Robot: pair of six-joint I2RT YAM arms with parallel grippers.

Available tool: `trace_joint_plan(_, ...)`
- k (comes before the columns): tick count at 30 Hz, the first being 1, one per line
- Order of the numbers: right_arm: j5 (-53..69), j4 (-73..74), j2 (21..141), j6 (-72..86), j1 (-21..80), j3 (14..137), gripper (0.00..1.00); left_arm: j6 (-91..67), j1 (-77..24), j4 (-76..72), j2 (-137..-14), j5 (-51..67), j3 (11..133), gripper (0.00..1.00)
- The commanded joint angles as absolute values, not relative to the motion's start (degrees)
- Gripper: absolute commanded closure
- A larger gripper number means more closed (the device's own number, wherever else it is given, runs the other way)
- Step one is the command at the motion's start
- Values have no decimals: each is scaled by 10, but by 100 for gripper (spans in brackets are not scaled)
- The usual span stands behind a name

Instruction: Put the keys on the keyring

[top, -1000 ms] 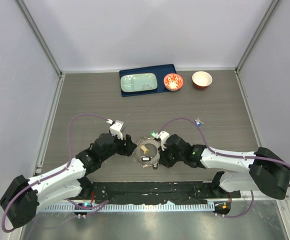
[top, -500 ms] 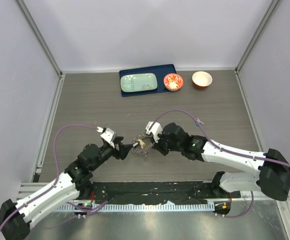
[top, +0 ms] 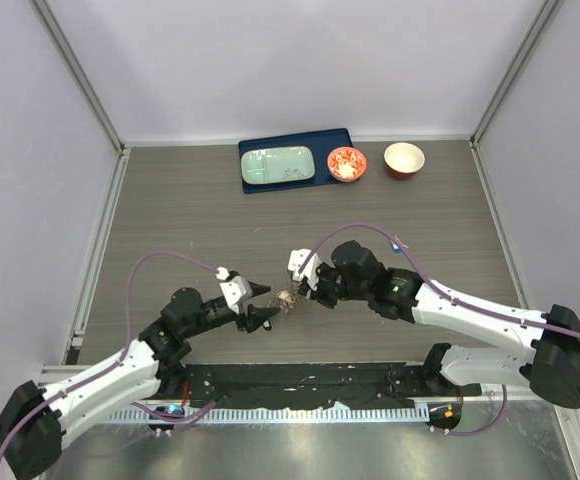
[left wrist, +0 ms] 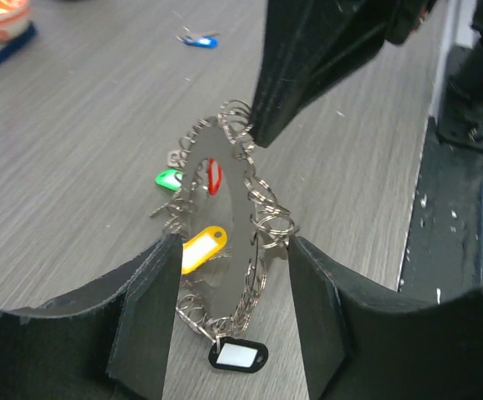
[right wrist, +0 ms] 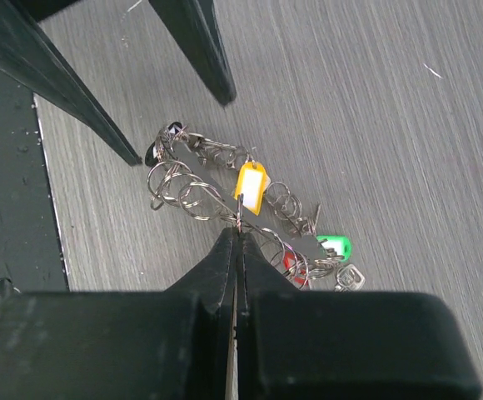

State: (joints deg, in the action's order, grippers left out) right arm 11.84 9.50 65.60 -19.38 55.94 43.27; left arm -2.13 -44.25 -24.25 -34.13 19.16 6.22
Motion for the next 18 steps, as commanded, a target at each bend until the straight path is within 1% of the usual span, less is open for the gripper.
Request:
trace_joint_plan(1, 160, 74, 637, -221, 563, 447, 99, 29, -445, -300, -406, 297, 111, 48)
trace_joint_plan(2, 165, 75, 634, -225, 563, 446, 99, 32, -444, -300, -414, 306, 124, 54)
trace_joint_plan(3, 167, 74, 632, -225, 563, 444, 99, 33, -445, -301, -420, 315, 130, 56)
trace_joint_plan(13, 176, 64, 619, -230, 566, 425, 99, 49, -444, -316, -475, 346, 165, 57)
trace_joint_plan(16, 182, 64, 618, -231, 567, 425, 99, 55, -444, -316, -487, 344, 171, 59)
trace_joint_plan(18, 183, 65, 618, -231, 567, 424, 99, 55, -444, -316, -493, 345, 175, 65)
